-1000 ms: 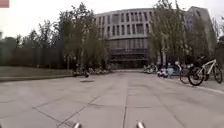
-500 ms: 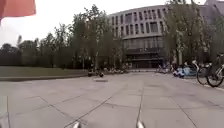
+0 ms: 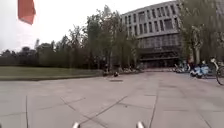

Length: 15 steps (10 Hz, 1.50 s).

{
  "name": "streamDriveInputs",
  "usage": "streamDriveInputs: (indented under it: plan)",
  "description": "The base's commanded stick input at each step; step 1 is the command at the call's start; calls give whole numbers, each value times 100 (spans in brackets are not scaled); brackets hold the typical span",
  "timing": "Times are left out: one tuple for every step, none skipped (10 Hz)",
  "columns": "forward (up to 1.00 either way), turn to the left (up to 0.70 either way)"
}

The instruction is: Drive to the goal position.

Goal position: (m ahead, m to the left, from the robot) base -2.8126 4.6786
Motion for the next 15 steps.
streamDriveInputs:
  plan:
    - [0,50]
    - [0,50]
    - [0,50]
    - [0,50]
    - [0,50]
    - [0,50]
    - [0,50]
    - [0,50]
    - [0,50]
    - [0,50]
    - [0,50]
    - [0,50]
    - [0,50]
    - [0,50]
    - [0,50]
